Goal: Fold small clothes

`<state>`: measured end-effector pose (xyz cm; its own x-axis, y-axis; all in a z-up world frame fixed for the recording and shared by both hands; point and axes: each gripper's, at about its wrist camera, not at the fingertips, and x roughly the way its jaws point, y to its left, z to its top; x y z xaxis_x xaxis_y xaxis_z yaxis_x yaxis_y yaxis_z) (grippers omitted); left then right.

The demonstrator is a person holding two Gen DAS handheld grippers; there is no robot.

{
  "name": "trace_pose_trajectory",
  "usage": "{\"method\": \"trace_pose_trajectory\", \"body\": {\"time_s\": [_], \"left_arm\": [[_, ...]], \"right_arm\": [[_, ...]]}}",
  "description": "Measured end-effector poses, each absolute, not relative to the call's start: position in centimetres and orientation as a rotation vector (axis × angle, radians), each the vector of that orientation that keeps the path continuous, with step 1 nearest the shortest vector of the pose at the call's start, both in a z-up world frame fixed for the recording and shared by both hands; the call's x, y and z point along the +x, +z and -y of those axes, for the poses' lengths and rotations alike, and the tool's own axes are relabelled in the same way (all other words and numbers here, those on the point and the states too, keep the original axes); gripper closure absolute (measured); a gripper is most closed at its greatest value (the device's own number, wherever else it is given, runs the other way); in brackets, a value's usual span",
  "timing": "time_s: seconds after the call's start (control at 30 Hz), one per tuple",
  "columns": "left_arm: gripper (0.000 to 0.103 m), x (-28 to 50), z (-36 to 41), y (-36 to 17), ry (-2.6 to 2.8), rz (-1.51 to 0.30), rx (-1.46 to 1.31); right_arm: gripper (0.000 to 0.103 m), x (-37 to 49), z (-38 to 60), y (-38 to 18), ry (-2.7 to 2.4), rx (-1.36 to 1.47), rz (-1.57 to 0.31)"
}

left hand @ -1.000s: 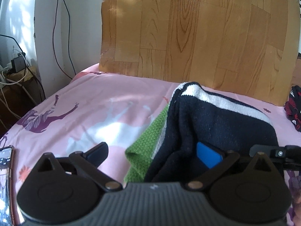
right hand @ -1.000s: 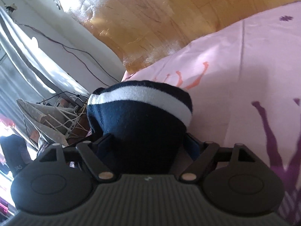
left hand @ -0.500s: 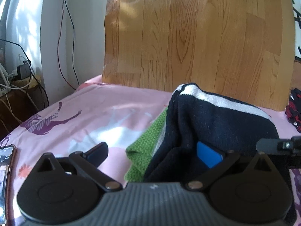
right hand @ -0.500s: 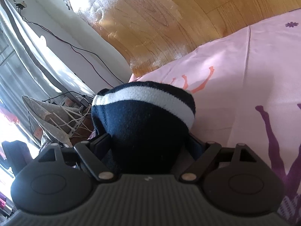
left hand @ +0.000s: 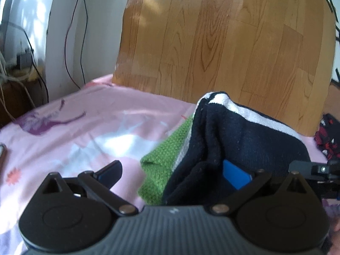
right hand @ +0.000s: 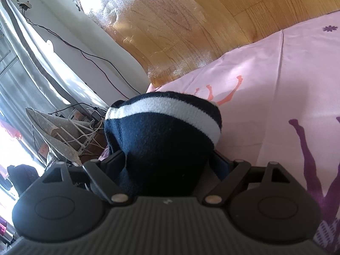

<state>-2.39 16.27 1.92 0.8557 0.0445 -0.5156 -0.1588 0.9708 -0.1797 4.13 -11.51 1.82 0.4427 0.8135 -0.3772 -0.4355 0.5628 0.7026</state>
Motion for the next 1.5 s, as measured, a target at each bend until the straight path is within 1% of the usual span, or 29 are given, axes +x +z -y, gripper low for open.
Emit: {"method": "trace_pose_trajectory", "body": {"time_s": [0.17,0.43,0.87,1.03,1.3,1.5], "left_arm": [[0.000,-2.1,-17.9,1.4,0.051,-0.567,-0.332],[0.000,-2.4,-17.3,1.5,0.079,-0.548,-0.300],[0.000,-3.5,-13.1,2.5,0.198,-0.465,-0.035],[0.000,-3.6,-12.4,2.6,0.220,-0.451,0.004],[0.000,-3.8,-12.6,2.5,0.217,-0.447,-0.019],[0.000,-4.3,-11.1,2.5,0.262,-0.414,0.072]], "right_arm": [[0.014,4.1,11.5,1.8,0.828,0.562,-0.768],[0.014,4.2,11.5,1.8,0.828,0.562,-0.768],[0.013,4.1,11.4,1.8,0.824,0.564,-0.766],[0.013,4.1,11.4,1.8,0.823,0.563,-0.765],[0.012,4.0,11.3,1.8,0.823,0.563,-0.764],[0.011,4.1,11.2,1.8,0.829,0.558,-0.765]]}}
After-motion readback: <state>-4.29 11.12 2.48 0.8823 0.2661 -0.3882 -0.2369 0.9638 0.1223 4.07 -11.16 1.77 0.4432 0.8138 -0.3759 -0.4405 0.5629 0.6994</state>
